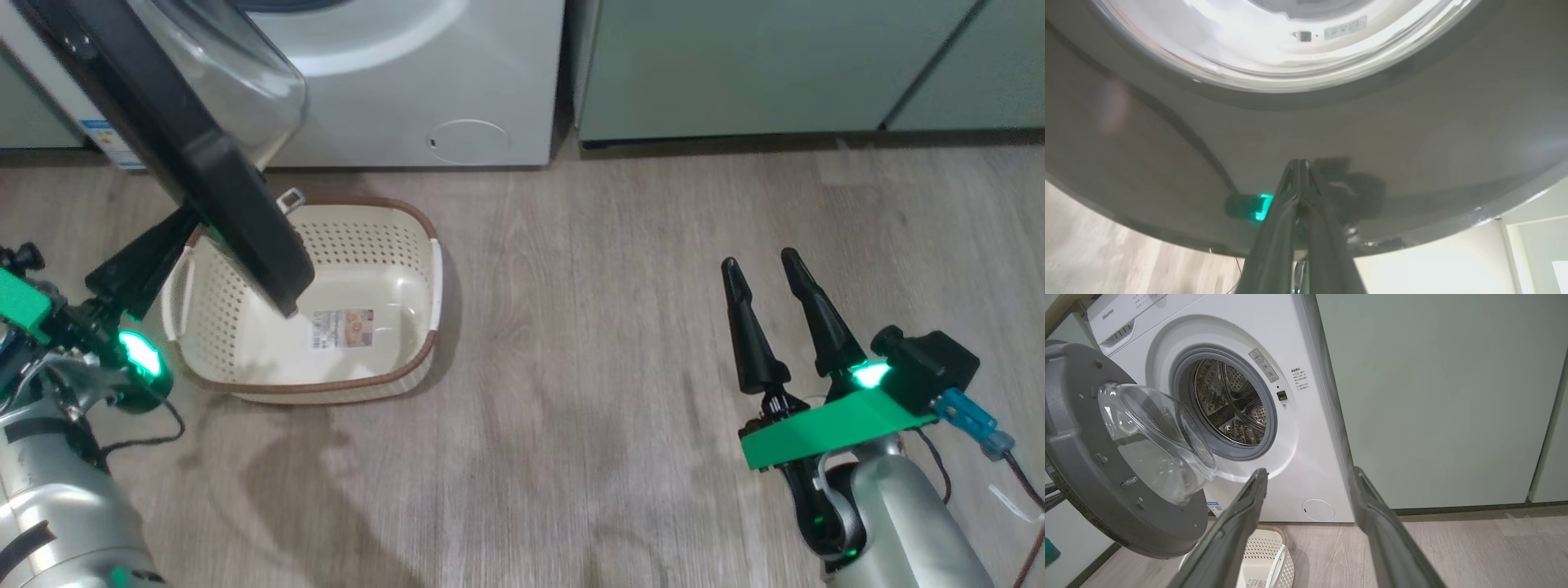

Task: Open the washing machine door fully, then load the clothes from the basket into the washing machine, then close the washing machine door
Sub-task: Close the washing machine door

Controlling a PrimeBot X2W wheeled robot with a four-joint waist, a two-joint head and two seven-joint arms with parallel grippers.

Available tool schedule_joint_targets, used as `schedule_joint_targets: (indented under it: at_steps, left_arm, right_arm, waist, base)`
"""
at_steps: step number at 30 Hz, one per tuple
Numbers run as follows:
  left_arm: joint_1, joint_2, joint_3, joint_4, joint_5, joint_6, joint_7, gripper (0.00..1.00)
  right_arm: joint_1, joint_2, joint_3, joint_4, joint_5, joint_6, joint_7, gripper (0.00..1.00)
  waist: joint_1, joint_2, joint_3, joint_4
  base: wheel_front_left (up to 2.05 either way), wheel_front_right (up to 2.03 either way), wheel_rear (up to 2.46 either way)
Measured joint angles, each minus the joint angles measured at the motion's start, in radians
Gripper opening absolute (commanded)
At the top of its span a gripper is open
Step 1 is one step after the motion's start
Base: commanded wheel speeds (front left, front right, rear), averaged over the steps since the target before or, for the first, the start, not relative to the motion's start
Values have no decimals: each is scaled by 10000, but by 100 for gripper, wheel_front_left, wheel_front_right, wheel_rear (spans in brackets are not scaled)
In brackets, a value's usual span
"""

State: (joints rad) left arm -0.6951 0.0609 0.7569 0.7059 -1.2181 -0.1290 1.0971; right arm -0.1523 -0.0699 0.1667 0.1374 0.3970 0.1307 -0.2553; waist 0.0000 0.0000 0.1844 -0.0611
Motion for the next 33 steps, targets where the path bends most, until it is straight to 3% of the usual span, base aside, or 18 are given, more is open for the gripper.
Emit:
schedule_joint_targets:
  at_steps: [13, 20, 33]
  left_arm:
    - [-575, -293, -566, -190, -1427, 0, -1452, 0]
    - [-1182, -326, -1593, -29, -2343, 0, -2681, 0]
    - [-2705, -341, -2865, 485, -2393, 0, -7129, 0]
  right_arm:
    - [-25, 29, -58, -128, 0, 0, 0, 100]
    - [-95, 63, -98, -207, 8, 0, 0, 100]
    - [-266, 144, 86, -422, 600, 0, 0, 100]
  waist:
    - [0, 0, 729, -1171]
    - [0, 0, 1162, -1825]
    - [0, 0, 1914, -2974]
  base:
    - [0, 0, 0]
    - [0, 0, 0]
    - [0, 0, 0]
